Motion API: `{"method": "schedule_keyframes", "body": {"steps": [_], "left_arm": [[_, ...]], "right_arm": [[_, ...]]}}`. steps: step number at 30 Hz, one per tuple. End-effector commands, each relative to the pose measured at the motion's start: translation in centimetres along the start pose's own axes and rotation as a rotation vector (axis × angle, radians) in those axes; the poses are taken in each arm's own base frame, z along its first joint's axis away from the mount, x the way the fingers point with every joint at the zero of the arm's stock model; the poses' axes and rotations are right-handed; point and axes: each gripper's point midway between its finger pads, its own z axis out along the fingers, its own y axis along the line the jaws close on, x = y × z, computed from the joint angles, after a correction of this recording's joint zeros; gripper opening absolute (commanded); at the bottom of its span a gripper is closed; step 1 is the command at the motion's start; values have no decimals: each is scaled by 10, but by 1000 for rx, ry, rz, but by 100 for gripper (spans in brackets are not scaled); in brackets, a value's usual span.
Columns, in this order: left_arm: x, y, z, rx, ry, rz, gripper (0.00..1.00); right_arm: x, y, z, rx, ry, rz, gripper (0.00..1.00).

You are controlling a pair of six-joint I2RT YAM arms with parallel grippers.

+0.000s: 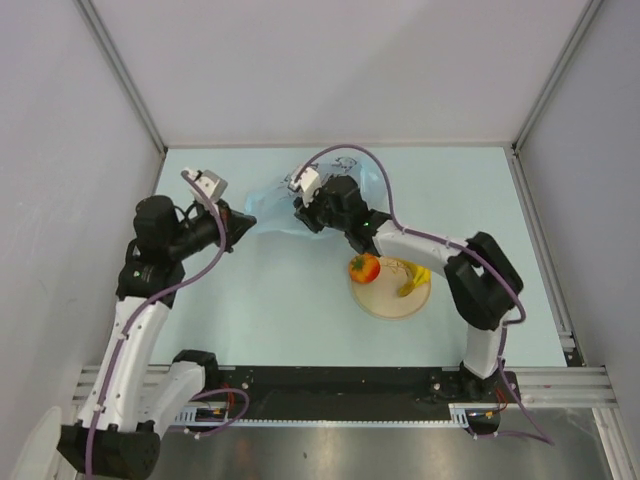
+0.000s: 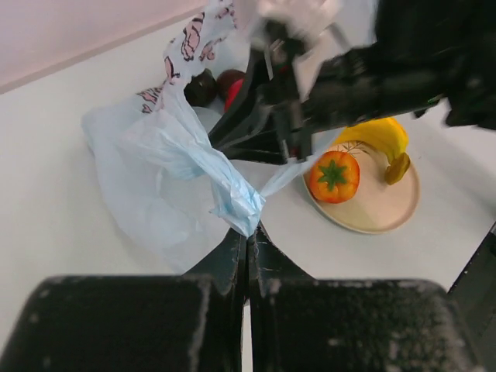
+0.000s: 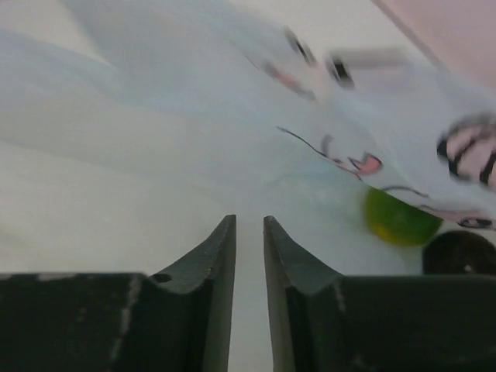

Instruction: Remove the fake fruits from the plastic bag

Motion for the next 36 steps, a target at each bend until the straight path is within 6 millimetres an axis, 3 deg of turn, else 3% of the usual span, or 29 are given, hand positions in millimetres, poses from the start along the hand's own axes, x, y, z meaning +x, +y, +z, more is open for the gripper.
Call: {"method": "schedule_keyframes", "body": {"steps": [1, 3, 4, 7, 8, 10, 11, 13, 14, 17, 24, 32, 35, 36], "left_arm": [[-28, -7, -36, -39, -58, 0, 0], [-46, -14, -53, -58, -112, 38, 0], [-48, -16, -57, -58, -115, 41, 0], [-40, -17, -61, -46, -115, 43, 1], [-24, -13, -57, -42, -89, 14, 0], [-8, -13, -52, -20, -68, -13, 0], [7, -11, -48, -14, -44, -42, 0], [21, -12, -43, 7, -21, -66, 0], [24, -12, -42, 13, -14, -76, 0], [32, -9, -37, 25, 11, -101, 1], [45, -11, -35, 45, 60, -127, 0], [54, -9, -36, 32, 89, -144, 0], [53, -9, -36, 31, 93, -146, 0], [53, -7, -36, 25, 94, -147, 0]], "right_arm": [[35, -49, 18, 207, 93, -124, 23], [38, -51, 15, 206, 118, -114, 23], [47, -44, 11, 177, 163, -97, 23], [51, -32, 4, 137, 194, -37, 29], [51, -31, 4, 136, 192, -17, 45], [46, -27, 7, 123, 171, -28, 63], [44, -25, 9, 116, 161, -38, 78], [43, -23, 16, 111, 143, -64, 93], [42, -22, 18, 104, 137, -67, 95], [53, -22, 29, 103, 139, -74, 100], [63, -32, 55, 129, 133, -73, 100], [75, -52, 111, 151, 147, -19, 100], [109, -56, 124, 144, 236, 15, 100], [111, -59, 125, 144, 258, 42, 100]]}}
